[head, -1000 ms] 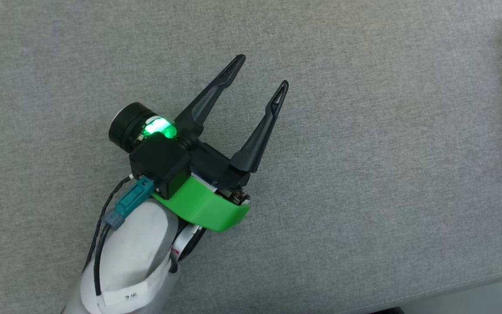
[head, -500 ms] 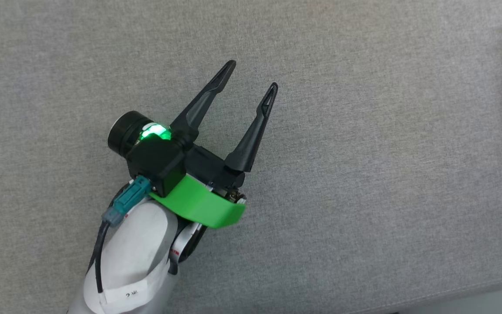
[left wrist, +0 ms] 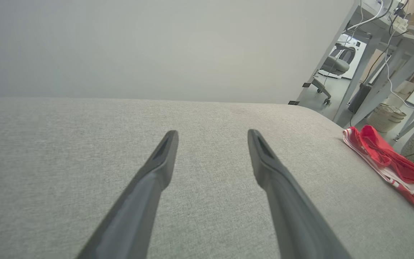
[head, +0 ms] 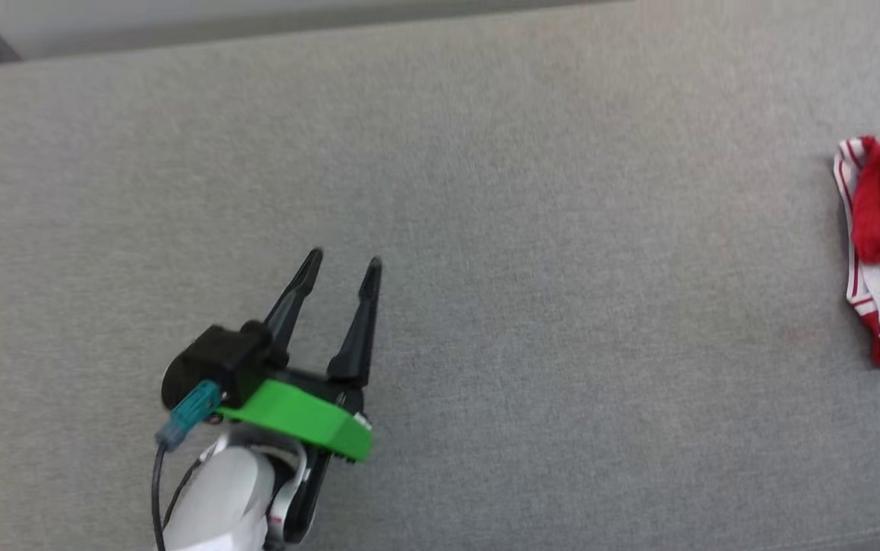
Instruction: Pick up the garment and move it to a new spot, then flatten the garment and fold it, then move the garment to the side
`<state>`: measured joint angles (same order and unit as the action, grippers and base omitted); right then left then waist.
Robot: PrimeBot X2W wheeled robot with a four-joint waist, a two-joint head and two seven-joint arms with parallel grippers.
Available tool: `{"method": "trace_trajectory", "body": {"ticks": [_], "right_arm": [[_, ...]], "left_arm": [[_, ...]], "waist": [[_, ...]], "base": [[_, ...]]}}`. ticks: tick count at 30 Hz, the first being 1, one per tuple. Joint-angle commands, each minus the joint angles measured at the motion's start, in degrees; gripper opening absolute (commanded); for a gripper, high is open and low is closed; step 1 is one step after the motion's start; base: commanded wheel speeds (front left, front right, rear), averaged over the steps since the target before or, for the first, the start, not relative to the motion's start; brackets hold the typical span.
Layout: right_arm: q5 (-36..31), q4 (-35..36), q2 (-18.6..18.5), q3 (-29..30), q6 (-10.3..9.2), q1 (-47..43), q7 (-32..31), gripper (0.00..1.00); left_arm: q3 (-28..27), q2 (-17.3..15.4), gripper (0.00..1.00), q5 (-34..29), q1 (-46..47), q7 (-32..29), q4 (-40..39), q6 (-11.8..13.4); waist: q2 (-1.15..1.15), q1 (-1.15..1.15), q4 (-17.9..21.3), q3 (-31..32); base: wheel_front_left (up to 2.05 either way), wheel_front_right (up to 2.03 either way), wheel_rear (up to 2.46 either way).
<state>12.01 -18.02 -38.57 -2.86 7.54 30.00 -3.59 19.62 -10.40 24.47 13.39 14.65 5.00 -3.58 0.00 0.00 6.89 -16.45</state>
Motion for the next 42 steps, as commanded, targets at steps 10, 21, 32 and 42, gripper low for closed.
{"method": "trace_trajectory", "body": {"ticks": [10,21,32,42], "right_arm": [[3.0,17.9,14.1,5.1,-0.05,-17.3,1.1,1.00],[0.6,22.7,24.6,4.0,-0.05,-31.4,8.7,1.00],[-3.2,18.6,30.3,1.9,-0.05,-37.6,14.7,1.00],[-3.1,15.5,31.8,1.8,-0.05,-37.9,16.4,1.00]], "left_arm": [[-5.5,0.8,1.00,0.2,-10.4,0.3,2.0,0.8],[-10.0,2.8,1.00,-2.8,-17.2,0.3,2.0,-0.6],[-14.2,5.2,1.00,-6.7,-20.6,0.3,2.7,-2.3],[-15.5,6.3,1.00,-8.7,-20.7,0.3,3.5,-3.3]], "waist": [[0.00,0.00,-8.0,17.0],[0.00,0.00,-9.6,20.7],[0.00,0.00,-10.1,22.3],[0.00,0.00,-10.2,22.4]], "base": [[0.00,0.00,0.00],[0.00,0.00,0.00],[0.00,0.00,0.00],[0.00,0.00,0.00]]}}
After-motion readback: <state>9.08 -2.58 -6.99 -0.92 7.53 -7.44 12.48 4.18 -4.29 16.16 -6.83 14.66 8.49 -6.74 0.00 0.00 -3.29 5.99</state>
